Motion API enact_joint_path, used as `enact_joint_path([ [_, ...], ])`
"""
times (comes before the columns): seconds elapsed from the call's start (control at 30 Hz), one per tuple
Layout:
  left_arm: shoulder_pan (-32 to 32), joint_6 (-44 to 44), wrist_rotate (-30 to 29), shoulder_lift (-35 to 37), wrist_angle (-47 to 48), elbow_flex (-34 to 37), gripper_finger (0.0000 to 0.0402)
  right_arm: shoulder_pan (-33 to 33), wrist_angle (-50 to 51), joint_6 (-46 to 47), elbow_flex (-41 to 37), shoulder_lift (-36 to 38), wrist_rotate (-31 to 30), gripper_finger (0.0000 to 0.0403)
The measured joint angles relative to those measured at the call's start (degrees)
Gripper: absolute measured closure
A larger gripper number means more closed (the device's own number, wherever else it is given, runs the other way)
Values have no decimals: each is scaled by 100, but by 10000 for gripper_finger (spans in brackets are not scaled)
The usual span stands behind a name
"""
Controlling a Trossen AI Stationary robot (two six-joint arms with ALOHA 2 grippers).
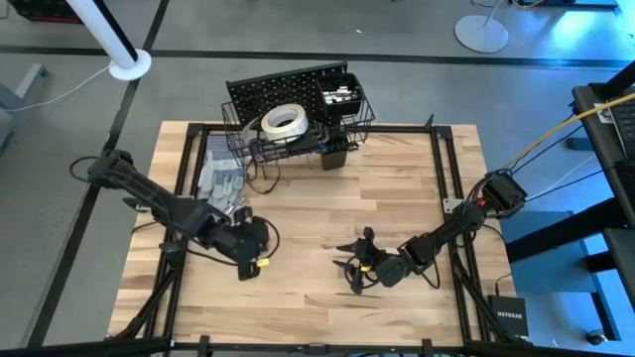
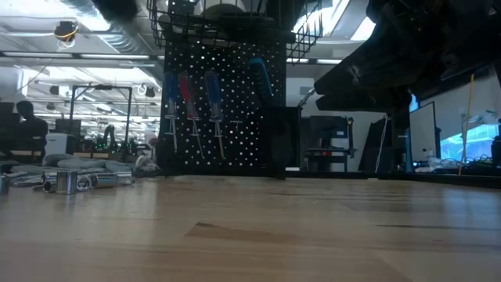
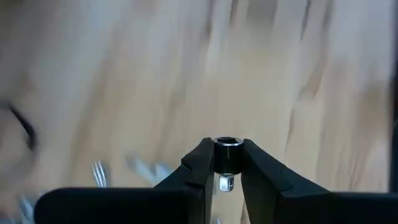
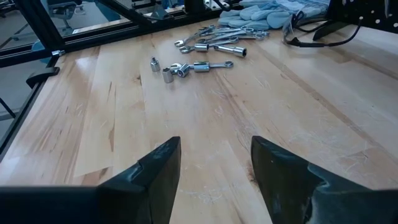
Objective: Hang tools onto peg board
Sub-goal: Put the socket into the top black bin on the pegboard
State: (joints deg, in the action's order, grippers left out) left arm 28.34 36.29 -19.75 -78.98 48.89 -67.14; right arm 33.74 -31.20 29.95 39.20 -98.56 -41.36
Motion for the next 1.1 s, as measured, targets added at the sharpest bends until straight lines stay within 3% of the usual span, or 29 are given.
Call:
enact_joint_path([
  [0.2, -200, -1139, -905, 3, -135, -1307, 347, -1, -5, 0, 0, 0, 0, 204],
  [0.4, -792, -3066, -1584, 13, -1606, -2025, 346, -1, -47, 0, 0, 0, 2, 204],
  [0.63, -1794, -4504, -1566, 8, -3758, -2043, 346, -2, -46, 2, 0, 0, 2, 204],
  [0.8, -2585, -4594, -817, 8, -4753, -2053, 345, 0, -46, 46, 0, 0, 2, 204],
  [1.1, -3707, -4429, -176, -748, -4263, -3335, 345, -2, -45, 46, -1, 0, 0, 204],
])
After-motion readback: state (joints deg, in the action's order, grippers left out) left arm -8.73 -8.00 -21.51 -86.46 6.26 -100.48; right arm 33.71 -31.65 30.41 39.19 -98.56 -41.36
